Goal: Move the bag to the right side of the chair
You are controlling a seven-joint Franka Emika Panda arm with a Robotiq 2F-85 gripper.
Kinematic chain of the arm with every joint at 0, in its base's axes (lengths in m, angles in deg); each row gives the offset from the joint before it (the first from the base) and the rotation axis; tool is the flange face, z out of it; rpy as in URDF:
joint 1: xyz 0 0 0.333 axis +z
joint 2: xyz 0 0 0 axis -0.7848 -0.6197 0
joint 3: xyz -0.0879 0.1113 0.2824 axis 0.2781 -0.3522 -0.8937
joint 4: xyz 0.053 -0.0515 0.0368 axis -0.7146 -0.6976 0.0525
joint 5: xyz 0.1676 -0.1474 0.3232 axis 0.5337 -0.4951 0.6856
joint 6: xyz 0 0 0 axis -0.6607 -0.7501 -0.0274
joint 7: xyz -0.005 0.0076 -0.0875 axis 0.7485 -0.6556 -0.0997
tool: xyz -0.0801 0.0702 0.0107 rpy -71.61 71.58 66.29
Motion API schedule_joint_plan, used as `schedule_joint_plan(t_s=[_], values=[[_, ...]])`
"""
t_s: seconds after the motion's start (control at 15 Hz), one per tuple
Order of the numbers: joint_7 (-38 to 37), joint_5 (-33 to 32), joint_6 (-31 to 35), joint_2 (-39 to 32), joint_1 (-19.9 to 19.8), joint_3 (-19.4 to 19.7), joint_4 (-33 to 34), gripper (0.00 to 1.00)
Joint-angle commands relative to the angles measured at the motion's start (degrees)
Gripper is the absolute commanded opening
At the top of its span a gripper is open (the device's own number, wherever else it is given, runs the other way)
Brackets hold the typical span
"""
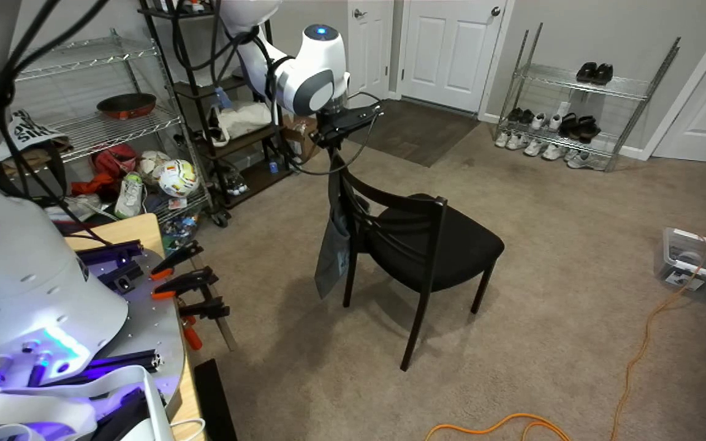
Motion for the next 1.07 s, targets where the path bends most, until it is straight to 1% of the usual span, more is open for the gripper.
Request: schedule_joint_plan(t_s=[0.0,0.27,0.4,0.53,0.73,0.8,0.87,1.0], values=[[1.12,1.83,0.98,1.99,-0.32,-0.03,-1.80,0.59],[0.90,2.09,0.65,2.28,-0.51,0.17,-2.09,0.85],[0.75,2.18,0.66,2.42,-0.59,0.36,-2.20,0.96],[0.75,2.39,0.72,2.62,-0.96,0.16,-2.39,1.00],[0.83,2.69,0.77,2.76,-1.34,-0.03,-2.52,1.00],[0.98,2.89,0.65,2.80,-1.59,-0.26,-2.60,0.75],[1.07,3.11,0.62,2.76,-1.71,-0.37,-2.61,0.74],[1.01,3.63,0.59,2.77,-1.73,-0.33,-2.61,0.61]])
